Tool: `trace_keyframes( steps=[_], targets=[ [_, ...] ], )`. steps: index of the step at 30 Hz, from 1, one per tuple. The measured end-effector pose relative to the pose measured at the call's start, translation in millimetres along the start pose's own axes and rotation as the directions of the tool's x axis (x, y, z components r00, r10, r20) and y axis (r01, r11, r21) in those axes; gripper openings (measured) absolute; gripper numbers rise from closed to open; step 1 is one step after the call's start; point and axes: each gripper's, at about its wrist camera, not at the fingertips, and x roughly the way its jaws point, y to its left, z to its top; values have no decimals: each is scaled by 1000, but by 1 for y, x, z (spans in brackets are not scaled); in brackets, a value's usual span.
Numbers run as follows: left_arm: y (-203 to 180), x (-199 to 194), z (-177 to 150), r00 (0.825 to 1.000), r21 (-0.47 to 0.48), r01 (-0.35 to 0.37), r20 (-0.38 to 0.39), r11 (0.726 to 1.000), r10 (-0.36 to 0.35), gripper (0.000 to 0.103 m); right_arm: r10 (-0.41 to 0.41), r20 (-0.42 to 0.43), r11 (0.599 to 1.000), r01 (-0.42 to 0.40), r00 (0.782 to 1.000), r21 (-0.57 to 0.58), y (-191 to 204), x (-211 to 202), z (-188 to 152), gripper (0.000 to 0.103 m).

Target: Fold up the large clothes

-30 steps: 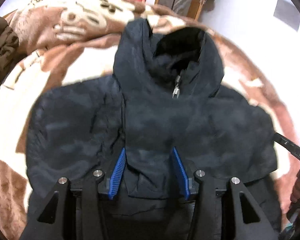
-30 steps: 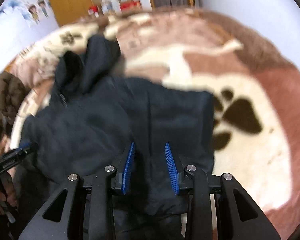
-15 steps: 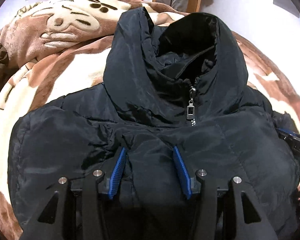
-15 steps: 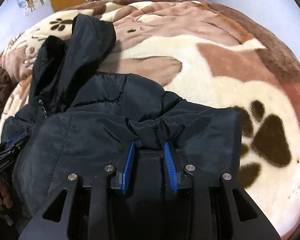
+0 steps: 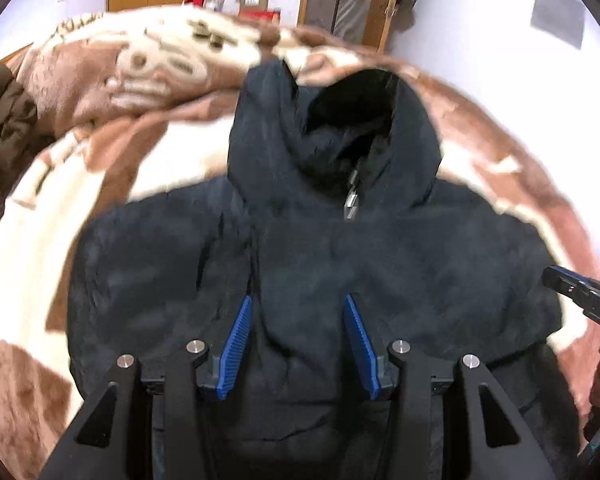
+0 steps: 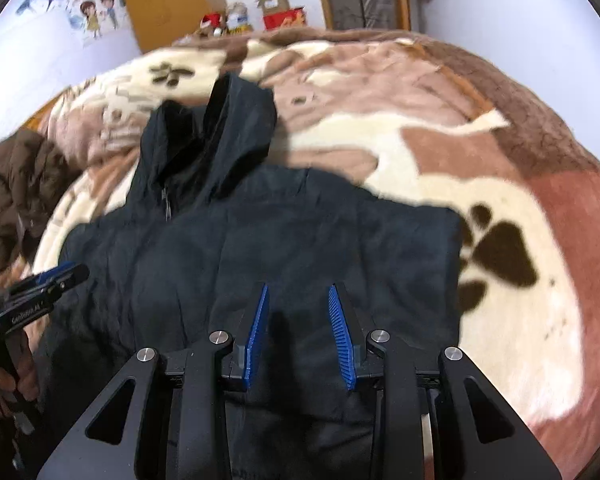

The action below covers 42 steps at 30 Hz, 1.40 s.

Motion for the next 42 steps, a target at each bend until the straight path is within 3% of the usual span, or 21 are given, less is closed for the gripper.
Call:
trace_keyframes(
  steps=[3,8,15,21,29,42],
  targets=[
    [7,19,-7,999,-46,14,-41,999,-16,51,-6,-45,1000,6,999,-1,-1,24,-4,31],
    [0,27,-10,999,-7,-8,-32,1000,8,53,-11,-56,1000,11,998,1,-2,41,-5,31],
    [0,20,-3,998,-13,-20,-59,1000,19,51,-17,-62,1000,18,998,24,-1,22,-3,31],
    [-1,-38,-17,1000,-14,10,-11,1000,-10,51,16,36,997,-19,999,73,6,-47,-16,33],
    [-3,-127,-60,997,-28,57,54,998,-55,51,33,159,995,-47,987,85,40,-137,-51,33],
    [-5,-224,-116,986,-36,94,139,995,-88,51,96,261,993,-110,961,38,99,-211,-101,33]
  ],
)
